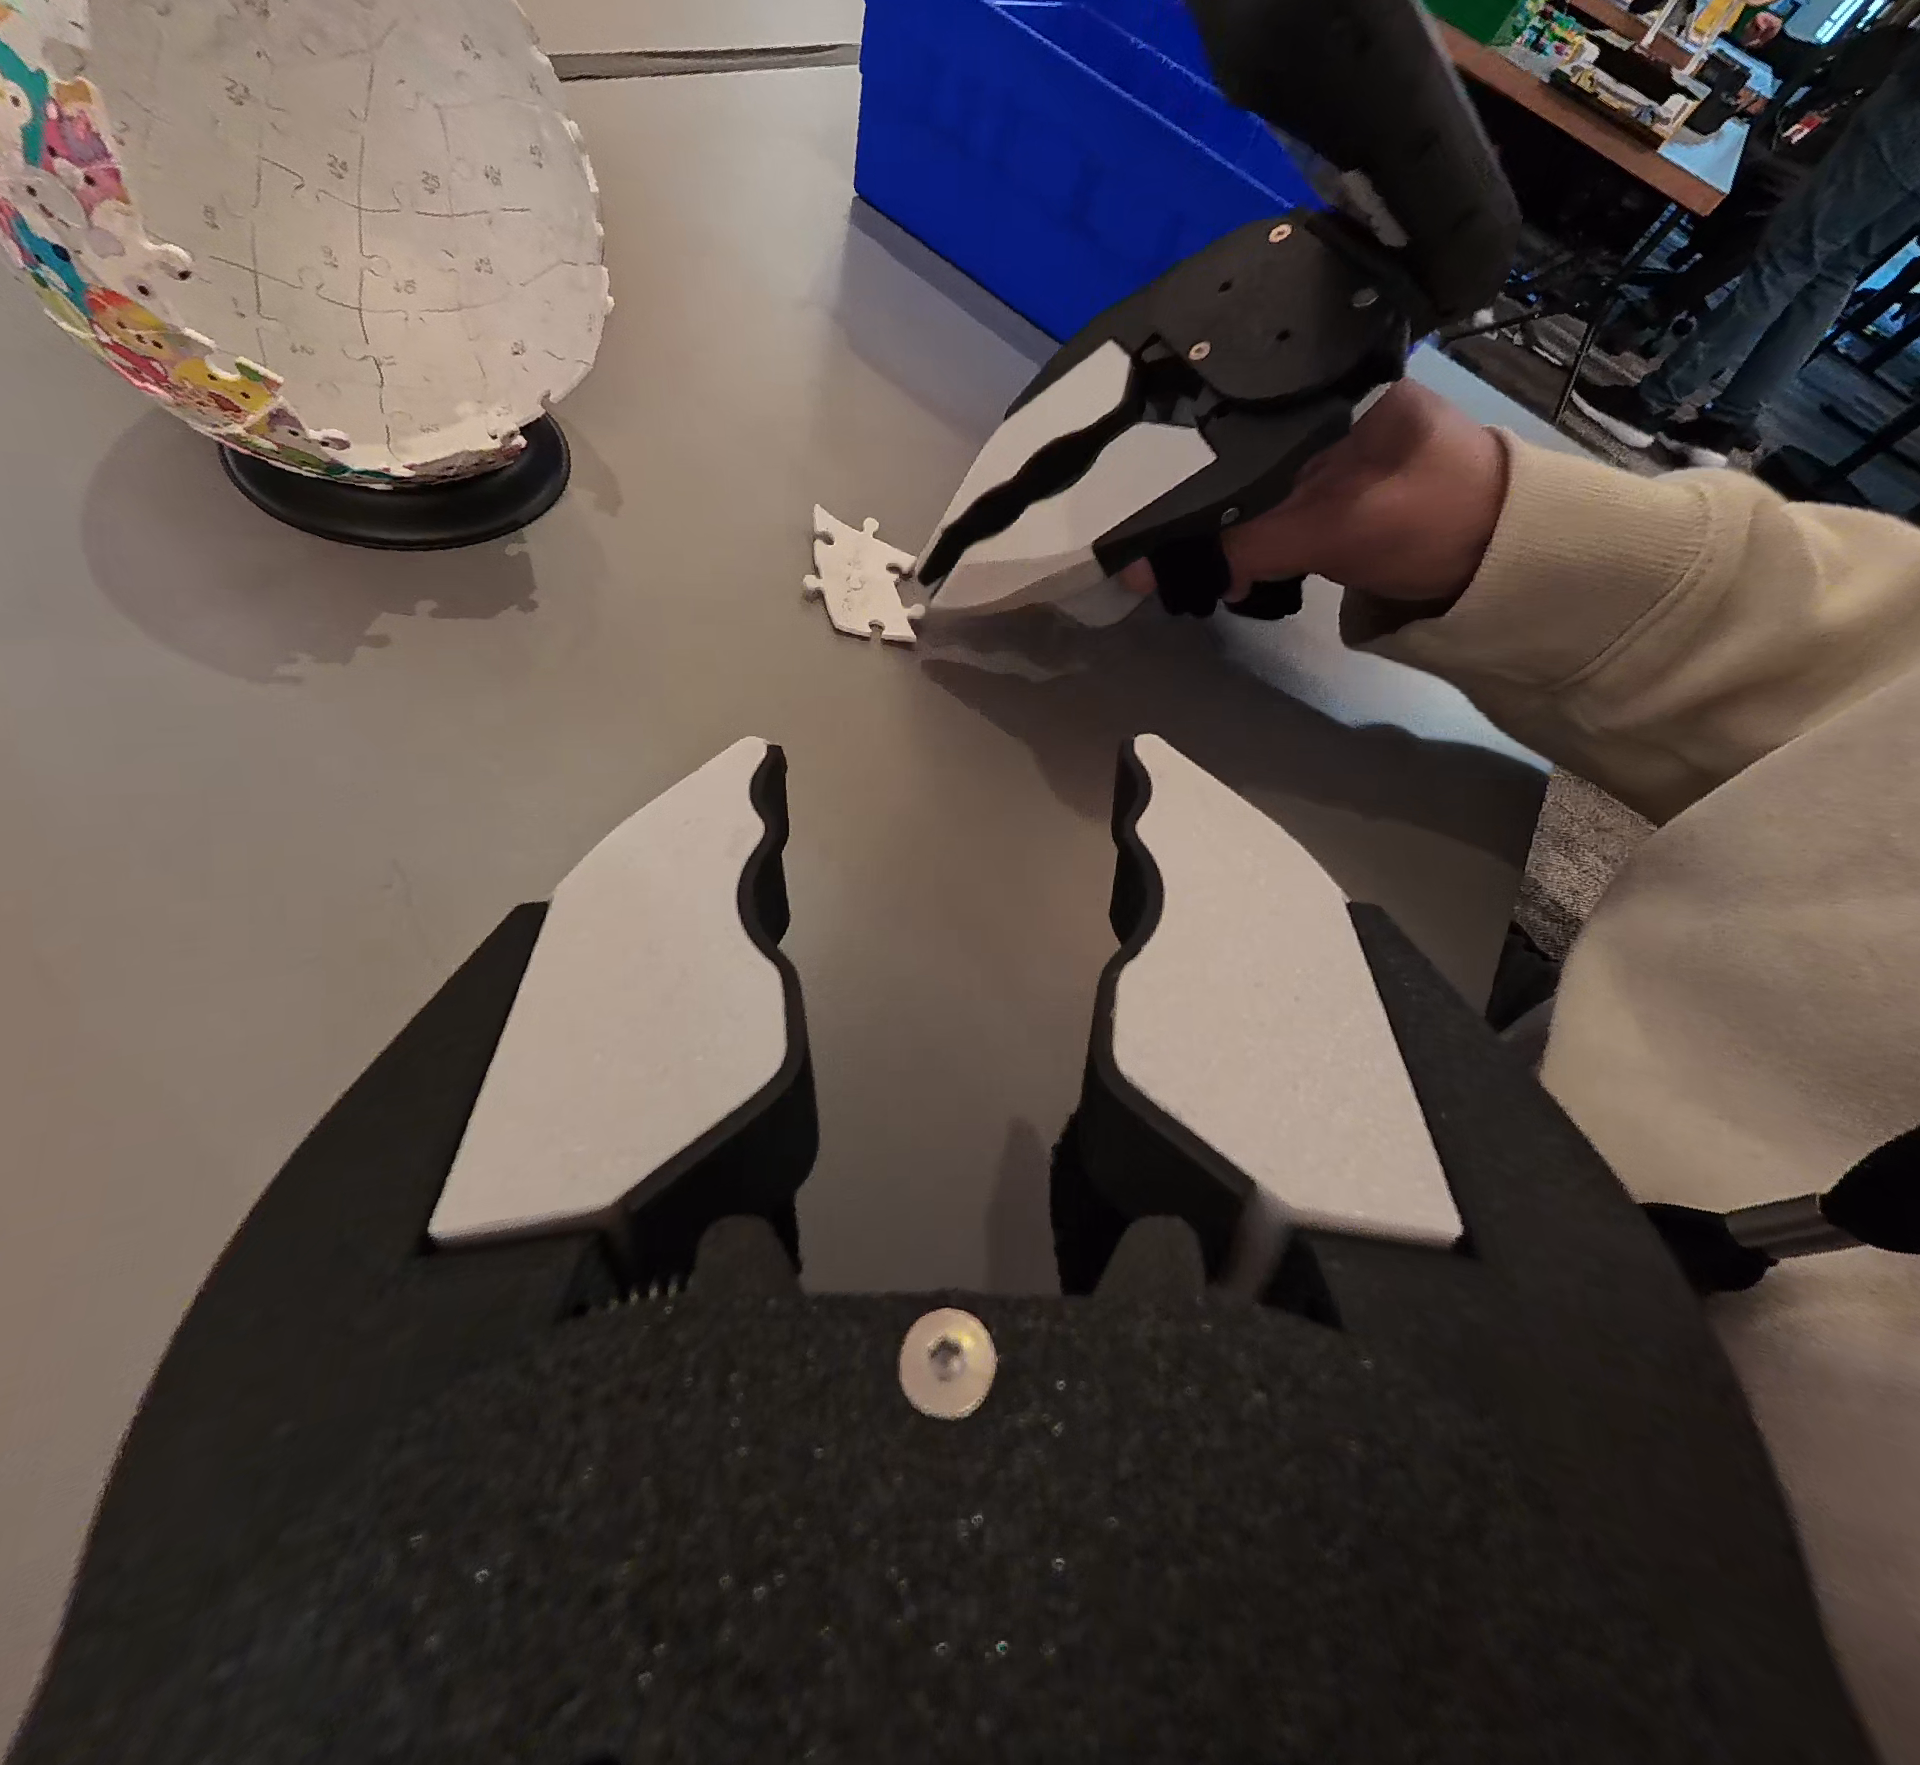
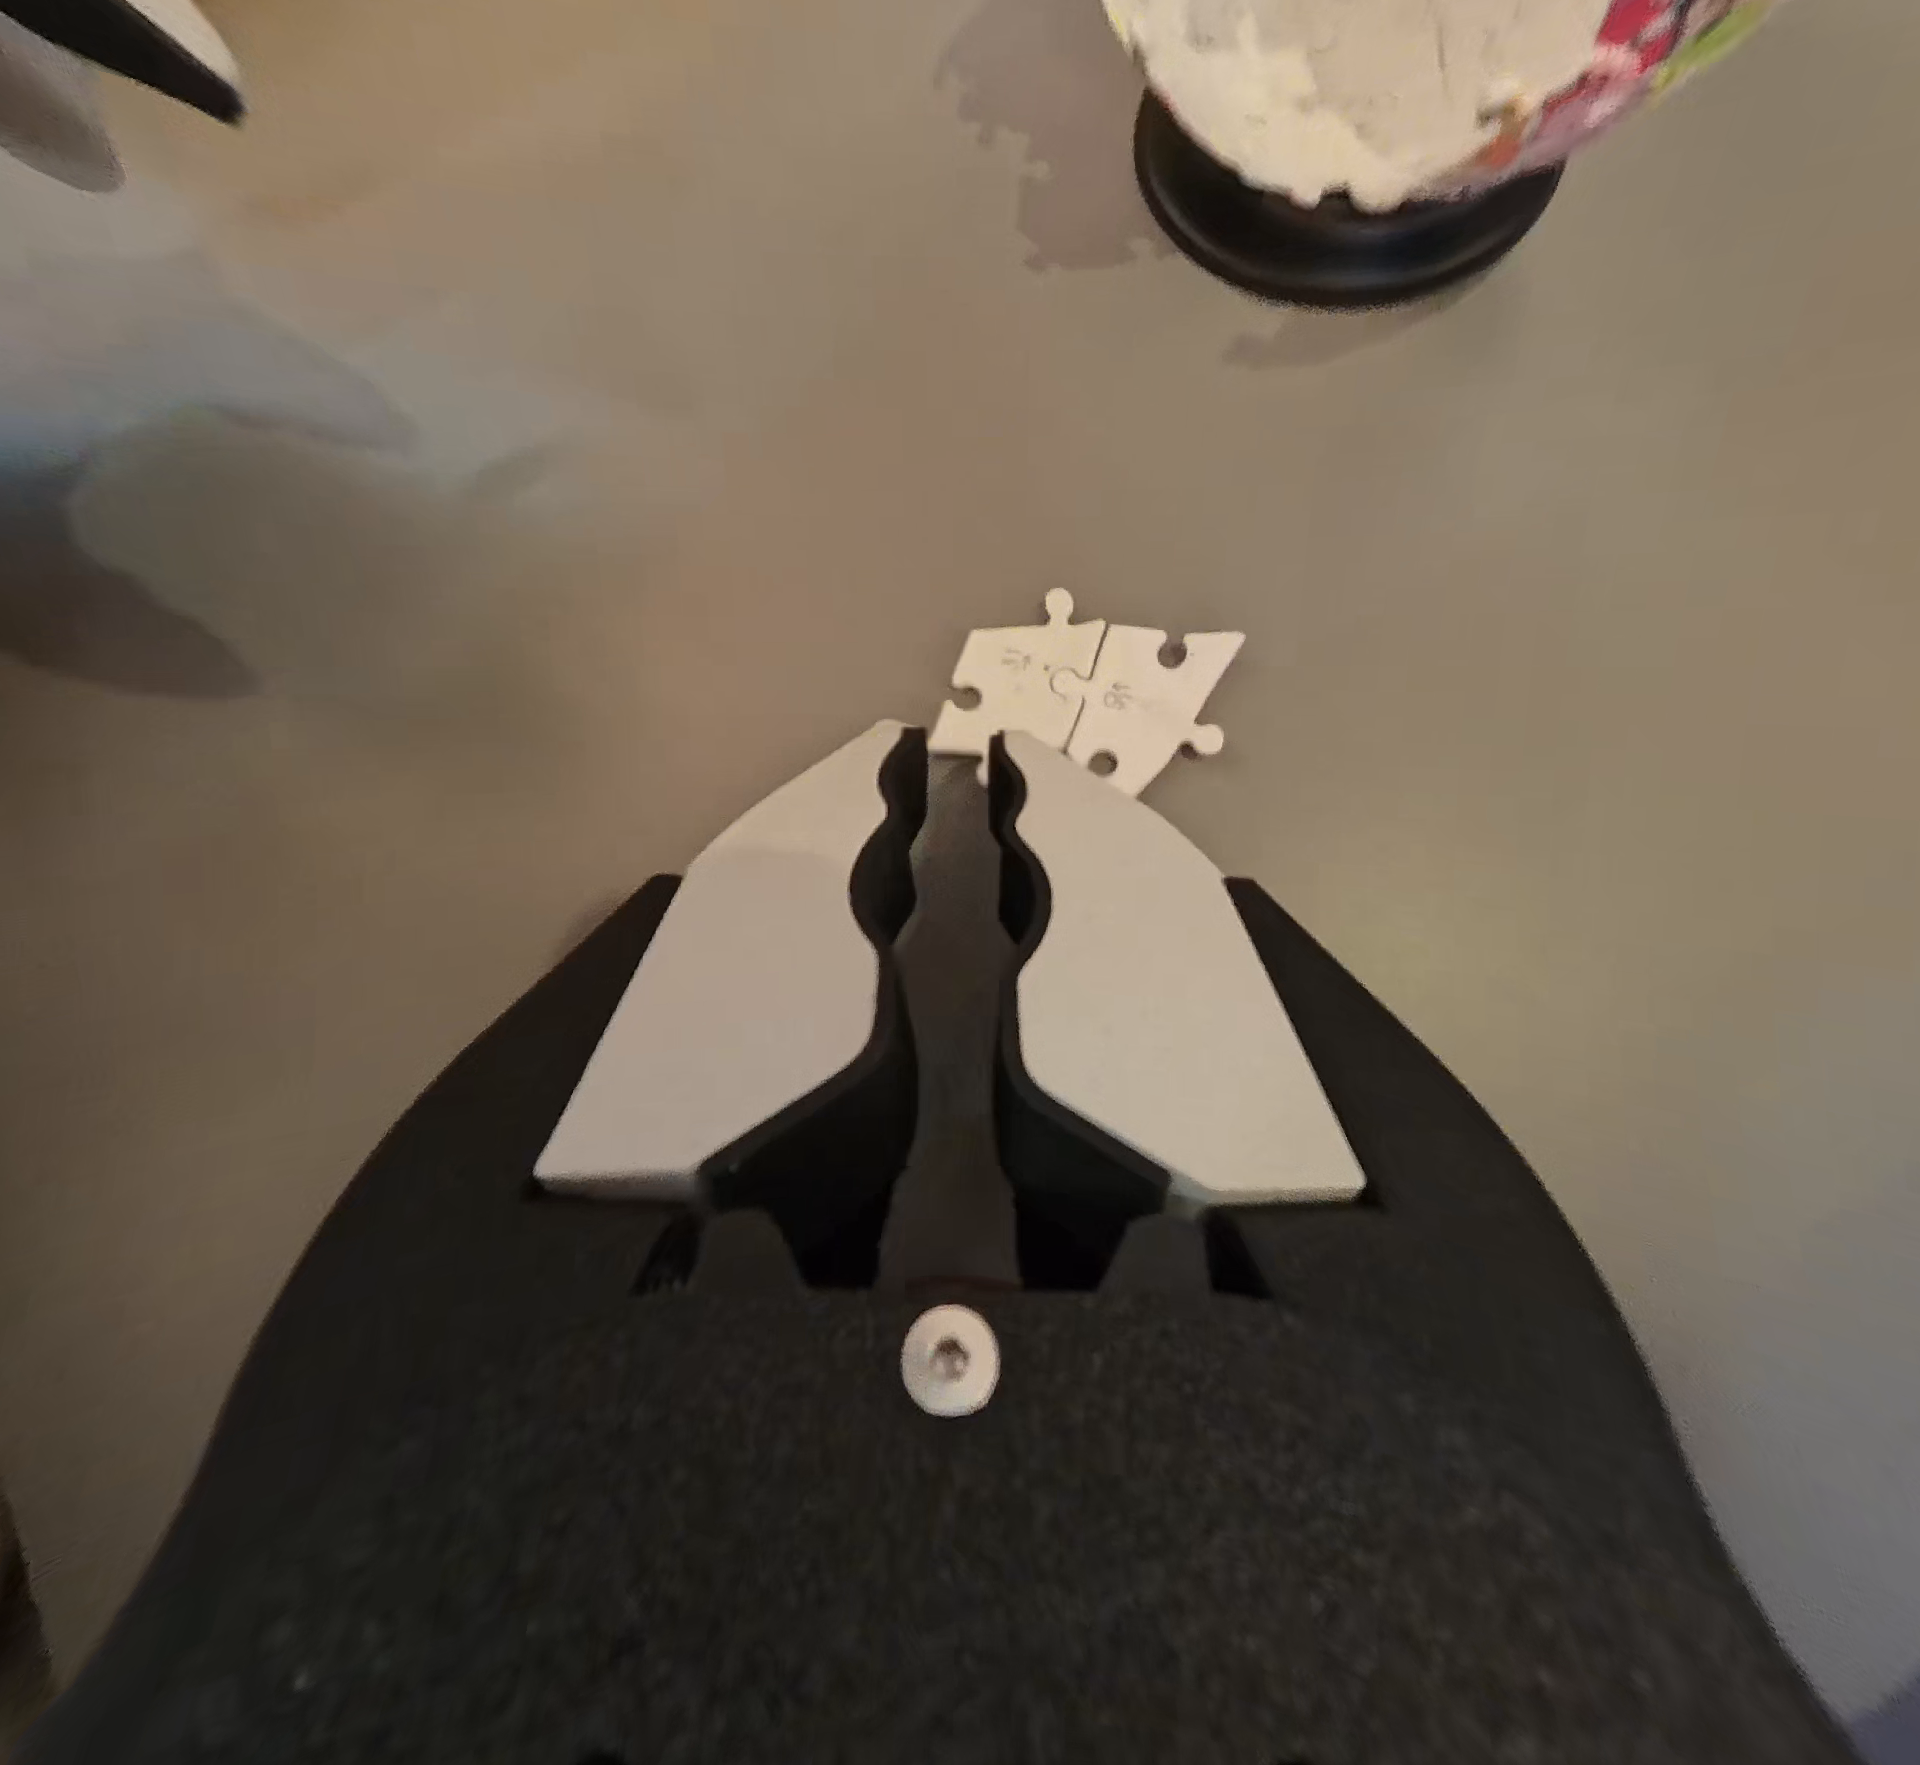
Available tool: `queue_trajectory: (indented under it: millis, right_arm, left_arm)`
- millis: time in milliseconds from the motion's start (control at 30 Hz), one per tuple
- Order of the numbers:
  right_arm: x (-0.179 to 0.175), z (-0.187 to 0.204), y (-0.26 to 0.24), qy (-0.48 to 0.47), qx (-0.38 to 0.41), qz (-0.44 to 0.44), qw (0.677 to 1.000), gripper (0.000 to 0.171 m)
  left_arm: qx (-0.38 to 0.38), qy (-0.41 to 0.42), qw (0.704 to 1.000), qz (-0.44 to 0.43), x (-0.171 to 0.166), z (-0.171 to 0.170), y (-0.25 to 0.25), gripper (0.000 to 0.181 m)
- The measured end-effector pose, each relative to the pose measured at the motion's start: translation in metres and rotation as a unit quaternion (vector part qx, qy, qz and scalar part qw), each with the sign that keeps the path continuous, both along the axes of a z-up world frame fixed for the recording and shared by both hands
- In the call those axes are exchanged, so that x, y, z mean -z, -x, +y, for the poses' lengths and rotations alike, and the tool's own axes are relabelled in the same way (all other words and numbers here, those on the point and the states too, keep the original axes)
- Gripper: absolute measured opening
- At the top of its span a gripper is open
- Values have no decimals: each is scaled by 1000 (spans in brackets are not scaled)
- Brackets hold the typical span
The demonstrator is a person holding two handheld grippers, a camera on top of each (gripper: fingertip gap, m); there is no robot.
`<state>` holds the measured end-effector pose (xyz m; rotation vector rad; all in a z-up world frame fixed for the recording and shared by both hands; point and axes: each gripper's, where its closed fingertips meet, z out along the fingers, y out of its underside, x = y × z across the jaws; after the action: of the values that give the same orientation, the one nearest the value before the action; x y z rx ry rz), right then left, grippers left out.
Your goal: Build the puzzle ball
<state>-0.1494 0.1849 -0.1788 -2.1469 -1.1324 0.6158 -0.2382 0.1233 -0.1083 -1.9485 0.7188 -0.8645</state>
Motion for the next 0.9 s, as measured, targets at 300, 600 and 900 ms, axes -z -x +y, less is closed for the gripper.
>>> queue_trajectory:
  millis: [300,600,900]
  right_arm:
    - [5,38,5,-19,-8,-72,997,0]
    - [8,40,2,-52,-16,-115,992,0]
    - [-3,17,-19,-43,9,-87,995,0]
  left_arm:
    - [-5,-4,1000,-4,-3,-2,4,59]
    - [-4,-1,1000,-6,-3,-2,6,59]
    - [-2,-2,1000,-7,-4,-4,4,59]
